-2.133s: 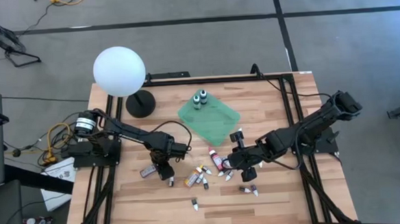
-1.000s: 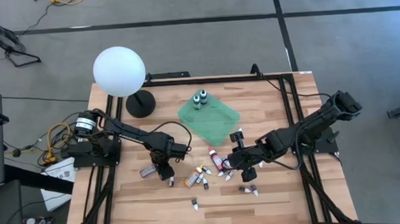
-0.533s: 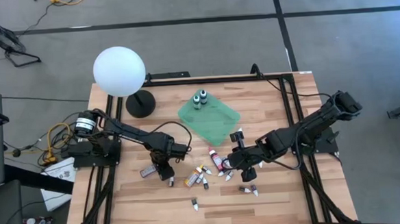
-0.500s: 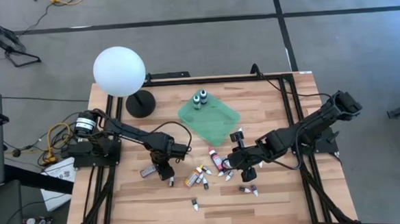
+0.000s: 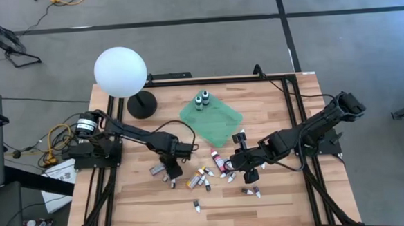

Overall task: Pick & Place food coloring
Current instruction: Put the large red food coloring bottle into the green bin

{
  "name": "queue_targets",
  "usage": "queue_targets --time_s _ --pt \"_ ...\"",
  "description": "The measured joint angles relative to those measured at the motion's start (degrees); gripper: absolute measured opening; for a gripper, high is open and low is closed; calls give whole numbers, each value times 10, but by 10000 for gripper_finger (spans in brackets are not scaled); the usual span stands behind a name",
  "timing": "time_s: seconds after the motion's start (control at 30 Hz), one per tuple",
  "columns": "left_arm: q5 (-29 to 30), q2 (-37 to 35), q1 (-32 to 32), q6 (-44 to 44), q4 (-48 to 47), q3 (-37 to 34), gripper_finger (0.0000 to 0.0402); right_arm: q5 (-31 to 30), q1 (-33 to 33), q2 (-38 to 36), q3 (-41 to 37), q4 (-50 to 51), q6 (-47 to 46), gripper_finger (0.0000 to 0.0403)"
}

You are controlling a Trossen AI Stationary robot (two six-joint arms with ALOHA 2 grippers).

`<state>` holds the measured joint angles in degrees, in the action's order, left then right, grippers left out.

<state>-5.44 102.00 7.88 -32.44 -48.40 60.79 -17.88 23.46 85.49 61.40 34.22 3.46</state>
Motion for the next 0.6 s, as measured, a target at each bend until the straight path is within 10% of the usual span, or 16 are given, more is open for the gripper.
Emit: queue_targets --time_s 0.6 --pt "159 0 4 60 -7 166 111 0 0 0 0 0 0 0"
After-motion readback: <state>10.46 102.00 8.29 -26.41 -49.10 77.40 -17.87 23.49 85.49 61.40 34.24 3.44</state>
